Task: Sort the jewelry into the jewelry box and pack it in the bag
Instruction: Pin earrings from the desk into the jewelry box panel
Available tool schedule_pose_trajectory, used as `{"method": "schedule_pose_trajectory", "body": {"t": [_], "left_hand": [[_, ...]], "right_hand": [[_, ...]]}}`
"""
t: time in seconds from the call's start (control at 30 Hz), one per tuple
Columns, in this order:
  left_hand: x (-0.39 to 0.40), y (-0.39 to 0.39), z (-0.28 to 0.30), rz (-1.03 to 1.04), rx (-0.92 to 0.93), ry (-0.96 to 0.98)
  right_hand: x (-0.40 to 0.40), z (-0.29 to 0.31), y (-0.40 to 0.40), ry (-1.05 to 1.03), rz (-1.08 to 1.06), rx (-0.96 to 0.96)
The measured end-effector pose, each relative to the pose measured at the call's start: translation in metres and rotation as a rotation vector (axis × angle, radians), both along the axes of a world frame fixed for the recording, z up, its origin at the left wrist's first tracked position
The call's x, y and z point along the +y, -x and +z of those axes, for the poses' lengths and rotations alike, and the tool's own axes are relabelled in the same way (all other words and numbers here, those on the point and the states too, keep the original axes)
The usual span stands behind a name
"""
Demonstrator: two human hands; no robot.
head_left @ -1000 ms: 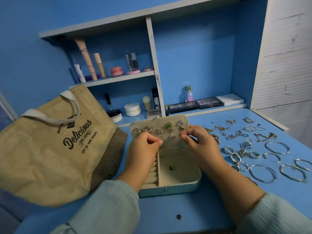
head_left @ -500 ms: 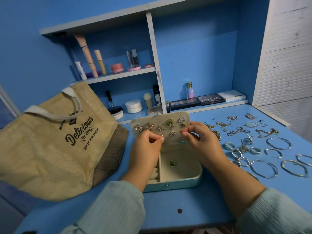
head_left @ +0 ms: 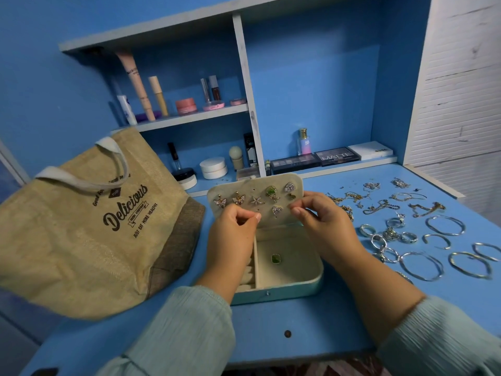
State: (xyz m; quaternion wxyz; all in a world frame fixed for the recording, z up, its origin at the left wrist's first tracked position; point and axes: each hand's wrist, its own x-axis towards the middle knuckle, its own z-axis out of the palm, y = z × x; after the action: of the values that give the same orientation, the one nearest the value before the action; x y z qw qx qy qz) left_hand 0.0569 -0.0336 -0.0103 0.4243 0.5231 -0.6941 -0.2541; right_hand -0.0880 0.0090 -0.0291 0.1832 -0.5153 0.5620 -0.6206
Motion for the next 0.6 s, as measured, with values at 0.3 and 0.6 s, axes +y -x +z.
{"method": "schedule_pose_trajectory", "body": {"t": [0.3,0.6], "left_hand": [[0.0001,0.0008,0.0012,0.009,-0.010,0.024],[-0.0022,0.0028,0.0033,0.007,-0.084,0.065]], "right_hand": [[0.0026,0.0010,0.0003,-0.013,0.009,-0.072],[0.0036,0.0006,-0.0003,-0.007,0.024,-0.072]]}}
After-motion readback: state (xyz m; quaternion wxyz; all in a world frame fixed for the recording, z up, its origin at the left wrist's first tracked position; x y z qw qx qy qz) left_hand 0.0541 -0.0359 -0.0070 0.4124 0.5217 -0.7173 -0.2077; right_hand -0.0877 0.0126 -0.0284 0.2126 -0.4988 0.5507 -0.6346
